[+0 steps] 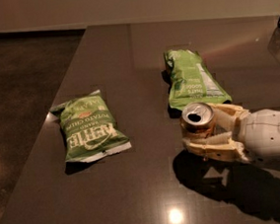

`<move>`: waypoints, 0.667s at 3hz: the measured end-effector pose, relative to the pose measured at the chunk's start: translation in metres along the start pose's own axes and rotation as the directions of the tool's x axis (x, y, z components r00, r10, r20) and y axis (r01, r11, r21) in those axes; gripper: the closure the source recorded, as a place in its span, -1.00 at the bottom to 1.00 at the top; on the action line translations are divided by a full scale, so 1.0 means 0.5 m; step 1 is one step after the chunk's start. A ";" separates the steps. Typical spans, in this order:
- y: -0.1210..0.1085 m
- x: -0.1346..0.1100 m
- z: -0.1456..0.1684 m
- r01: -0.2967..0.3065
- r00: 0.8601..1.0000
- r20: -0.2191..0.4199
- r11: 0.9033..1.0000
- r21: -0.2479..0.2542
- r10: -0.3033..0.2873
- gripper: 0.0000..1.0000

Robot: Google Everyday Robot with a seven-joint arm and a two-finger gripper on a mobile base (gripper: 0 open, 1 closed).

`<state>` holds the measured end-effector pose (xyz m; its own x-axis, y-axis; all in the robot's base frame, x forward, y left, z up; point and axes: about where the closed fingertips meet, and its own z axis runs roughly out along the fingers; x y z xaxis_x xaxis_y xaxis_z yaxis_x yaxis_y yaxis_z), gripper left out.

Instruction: Place orange can upright

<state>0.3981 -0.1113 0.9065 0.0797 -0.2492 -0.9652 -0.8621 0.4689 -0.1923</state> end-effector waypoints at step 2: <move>-0.017 0.021 -0.011 0.003 1.000 -0.015 1.000 0.024 -0.002 -0.72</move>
Offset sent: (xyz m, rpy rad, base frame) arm 0.0097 -0.0237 -0.0166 -0.0185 0.0111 -0.0516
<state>0.4035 -0.1226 0.8991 0.0744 -0.2629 -0.9620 -0.8497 0.4882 -0.1991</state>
